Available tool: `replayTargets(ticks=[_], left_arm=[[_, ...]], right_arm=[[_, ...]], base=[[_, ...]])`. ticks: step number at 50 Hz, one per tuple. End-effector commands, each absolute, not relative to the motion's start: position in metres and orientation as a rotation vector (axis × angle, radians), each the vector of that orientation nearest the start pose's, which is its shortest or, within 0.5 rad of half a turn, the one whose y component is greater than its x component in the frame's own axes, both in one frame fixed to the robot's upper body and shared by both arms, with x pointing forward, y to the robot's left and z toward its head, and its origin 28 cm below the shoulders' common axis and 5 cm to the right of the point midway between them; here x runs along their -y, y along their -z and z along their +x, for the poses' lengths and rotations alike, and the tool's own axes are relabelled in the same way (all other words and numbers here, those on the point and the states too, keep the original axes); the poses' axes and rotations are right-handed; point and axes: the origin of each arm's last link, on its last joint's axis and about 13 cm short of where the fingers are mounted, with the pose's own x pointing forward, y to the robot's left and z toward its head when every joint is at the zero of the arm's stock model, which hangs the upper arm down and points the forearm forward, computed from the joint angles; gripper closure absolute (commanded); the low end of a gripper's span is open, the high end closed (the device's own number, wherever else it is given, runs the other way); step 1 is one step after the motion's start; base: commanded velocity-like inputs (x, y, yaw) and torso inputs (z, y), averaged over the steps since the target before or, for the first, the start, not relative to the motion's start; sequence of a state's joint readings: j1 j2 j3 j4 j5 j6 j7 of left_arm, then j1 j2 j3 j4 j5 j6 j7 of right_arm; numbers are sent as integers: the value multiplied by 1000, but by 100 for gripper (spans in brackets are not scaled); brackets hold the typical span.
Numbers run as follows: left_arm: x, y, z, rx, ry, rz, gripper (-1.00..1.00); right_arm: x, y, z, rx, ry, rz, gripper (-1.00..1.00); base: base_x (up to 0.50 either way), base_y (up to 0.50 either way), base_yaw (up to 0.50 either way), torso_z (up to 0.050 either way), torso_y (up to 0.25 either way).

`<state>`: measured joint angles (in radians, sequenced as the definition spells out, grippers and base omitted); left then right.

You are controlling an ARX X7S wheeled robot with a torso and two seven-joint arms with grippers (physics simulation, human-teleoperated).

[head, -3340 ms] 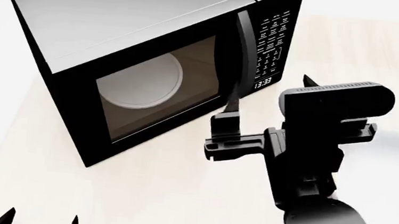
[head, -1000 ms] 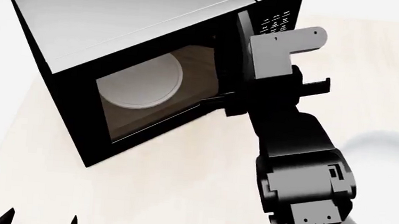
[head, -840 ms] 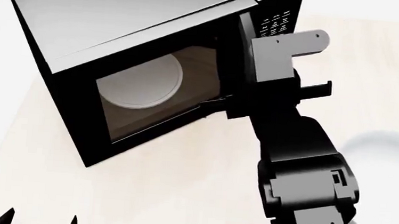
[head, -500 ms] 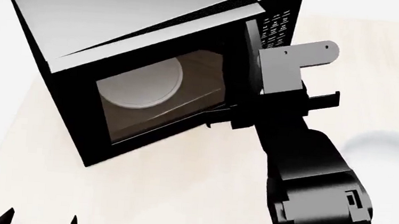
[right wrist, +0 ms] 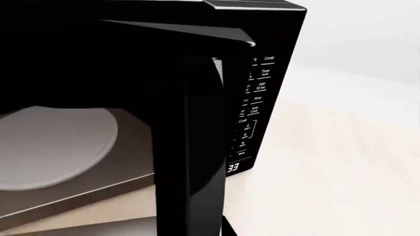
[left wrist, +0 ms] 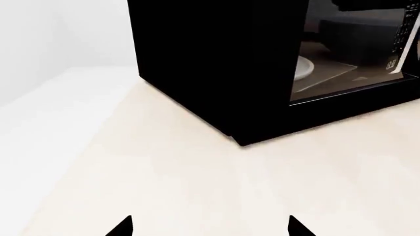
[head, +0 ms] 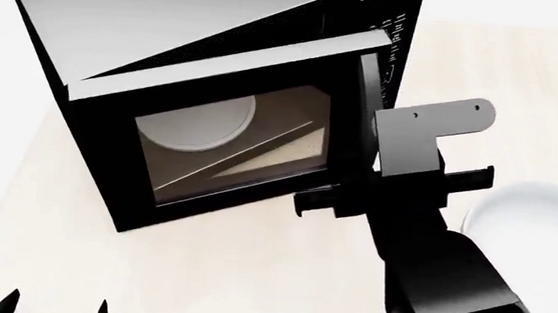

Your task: Open the microwave.

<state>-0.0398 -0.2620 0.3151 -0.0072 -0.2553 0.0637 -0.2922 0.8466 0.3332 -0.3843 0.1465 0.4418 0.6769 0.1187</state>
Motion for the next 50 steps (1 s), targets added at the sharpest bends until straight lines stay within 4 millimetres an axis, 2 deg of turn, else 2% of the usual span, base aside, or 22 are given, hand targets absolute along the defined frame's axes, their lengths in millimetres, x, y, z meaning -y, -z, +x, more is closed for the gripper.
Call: replayTargets(ticks=[1, 5, 31, 50], left_arm=[[-206, -14, 211, 8, 15, -4, -100], [-206, -14, 210, 7, 14, -4, -100], [-206, -15, 210, 8, 13, -2, -100], [-206, -14, 211, 8, 13, 0, -100]], right_arm=[[112, -186, 329, -12, -217, -108, 100], [111, -183, 321, 2, -207, -140, 100], [109, -177, 285, 36, -228, -75, 100], [108, -171, 280, 37, -227, -51, 100]], base=[[0, 0, 0, 0, 10], [0, 0, 0, 4, 3], [0, 0, 0, 1, 4], [0, 0, 0, 2, 5]])
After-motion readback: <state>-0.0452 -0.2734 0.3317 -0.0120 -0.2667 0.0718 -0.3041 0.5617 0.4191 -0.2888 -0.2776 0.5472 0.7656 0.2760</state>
